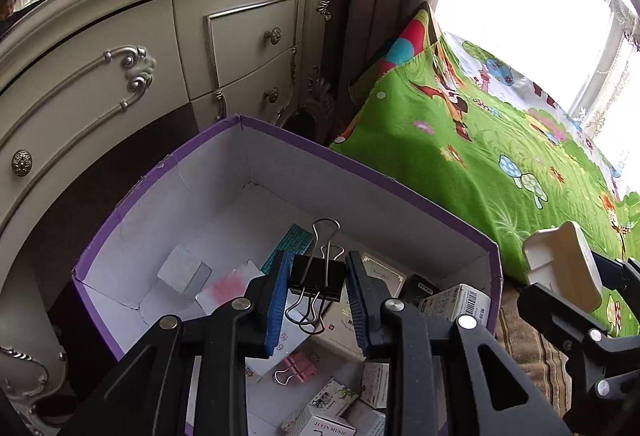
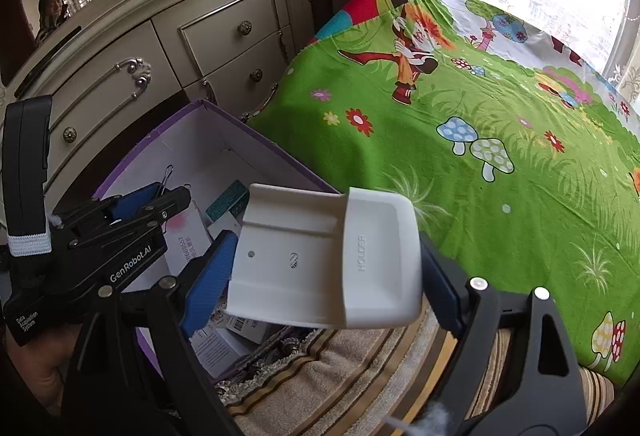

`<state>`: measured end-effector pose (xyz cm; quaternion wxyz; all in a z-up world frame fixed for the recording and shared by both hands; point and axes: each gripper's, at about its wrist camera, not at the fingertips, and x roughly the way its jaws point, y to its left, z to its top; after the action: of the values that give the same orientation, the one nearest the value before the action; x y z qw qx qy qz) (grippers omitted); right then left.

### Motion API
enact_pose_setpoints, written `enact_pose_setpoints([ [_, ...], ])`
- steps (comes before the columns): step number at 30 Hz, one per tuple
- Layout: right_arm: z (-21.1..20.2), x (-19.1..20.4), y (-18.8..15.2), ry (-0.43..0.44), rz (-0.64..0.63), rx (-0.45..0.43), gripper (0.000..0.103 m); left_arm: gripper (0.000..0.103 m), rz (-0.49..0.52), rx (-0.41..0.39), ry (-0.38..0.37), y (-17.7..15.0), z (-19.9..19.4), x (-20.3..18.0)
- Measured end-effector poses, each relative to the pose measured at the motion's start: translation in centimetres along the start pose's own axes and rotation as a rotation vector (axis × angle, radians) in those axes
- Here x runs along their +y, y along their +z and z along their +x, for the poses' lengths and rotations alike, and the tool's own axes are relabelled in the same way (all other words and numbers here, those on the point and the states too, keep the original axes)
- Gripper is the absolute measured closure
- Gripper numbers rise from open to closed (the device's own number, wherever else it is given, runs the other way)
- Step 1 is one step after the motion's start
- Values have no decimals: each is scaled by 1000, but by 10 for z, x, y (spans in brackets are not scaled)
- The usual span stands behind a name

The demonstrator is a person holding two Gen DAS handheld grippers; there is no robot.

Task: Organize rigid objects

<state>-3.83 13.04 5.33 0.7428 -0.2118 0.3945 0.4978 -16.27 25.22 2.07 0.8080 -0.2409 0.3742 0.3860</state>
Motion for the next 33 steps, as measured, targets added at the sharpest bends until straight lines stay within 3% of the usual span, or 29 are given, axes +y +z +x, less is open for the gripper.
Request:
enact_pose_setpoints([
  [15,35,46,12,29,-108,48,14,72,-115,17,94,-1,15,55],
  [16,36,47,12,31,-113,52,14,70,-119,22,100,0,16,56],
  [18,38,51,12,38,-125,60,14,56,-126,32,113,0,20,59],
  [21,39,54,12,45,-136,64,14,44,-129,27,130,-1,18,59],
  [33,12,35,-6,76,-90,43,11,27,-92,26,162,-14,-20,36],
])
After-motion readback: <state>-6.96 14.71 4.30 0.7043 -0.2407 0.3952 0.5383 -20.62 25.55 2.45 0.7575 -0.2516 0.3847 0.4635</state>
